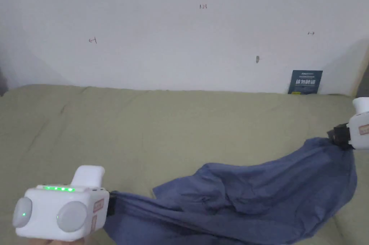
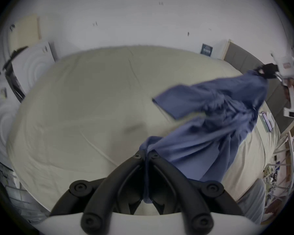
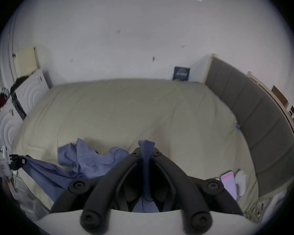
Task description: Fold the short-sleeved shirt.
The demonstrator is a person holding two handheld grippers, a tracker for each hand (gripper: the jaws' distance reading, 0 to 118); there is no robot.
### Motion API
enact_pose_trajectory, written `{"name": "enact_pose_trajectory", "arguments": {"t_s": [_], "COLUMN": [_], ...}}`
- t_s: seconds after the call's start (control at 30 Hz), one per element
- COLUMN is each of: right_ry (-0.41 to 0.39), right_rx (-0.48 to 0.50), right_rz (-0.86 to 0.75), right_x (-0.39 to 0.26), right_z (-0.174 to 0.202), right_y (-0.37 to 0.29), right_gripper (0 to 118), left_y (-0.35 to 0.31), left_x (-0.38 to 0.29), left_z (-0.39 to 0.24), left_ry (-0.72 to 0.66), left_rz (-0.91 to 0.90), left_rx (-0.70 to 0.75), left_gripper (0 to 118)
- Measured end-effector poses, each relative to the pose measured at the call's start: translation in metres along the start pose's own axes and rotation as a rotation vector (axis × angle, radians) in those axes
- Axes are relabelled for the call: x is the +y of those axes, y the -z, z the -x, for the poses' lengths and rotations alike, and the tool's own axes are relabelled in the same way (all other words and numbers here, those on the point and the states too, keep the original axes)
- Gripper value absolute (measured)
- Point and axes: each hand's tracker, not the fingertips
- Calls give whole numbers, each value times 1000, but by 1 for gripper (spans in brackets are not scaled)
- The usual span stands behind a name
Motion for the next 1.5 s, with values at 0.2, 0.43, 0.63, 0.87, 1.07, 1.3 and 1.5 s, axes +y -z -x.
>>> {"name": "enact_pose_trajectory", "arguments": {"t_s": [0.2,0.43,0.63,0.87,1.07,1.3,1.5], "right_ry": [93,129,137,166,164,167,148], "right_rx": [-13,-5,4,5,3,1,-21], "right_rz": [-111,-175,-236,-268,-263,-250,-240], "right_x": [16,28,51,75,91,121,149], "right_z": [-35,-44,-37,-36,-38,-43,-37], "right_y": [-90,-144,-168,-167,-155,-122,-82], "right_gripper": [7,7,7,7,7,7,7], "left_y": [-69,-125,-154,-164,-156,-131,-92], "left_x": [67,118,137,151,167,194,225], "left_z": [38,68,76,83,83,78,73], "left_ry": [-5,-15,-51,-93,-103,-91,-104], "left_rz": [-147,-231,-274,-294,-298,-298,-300], "left_rx": [133,246,280,294,301,331,362], "left_gripper": [1,1,1,1,1,1,1]}}
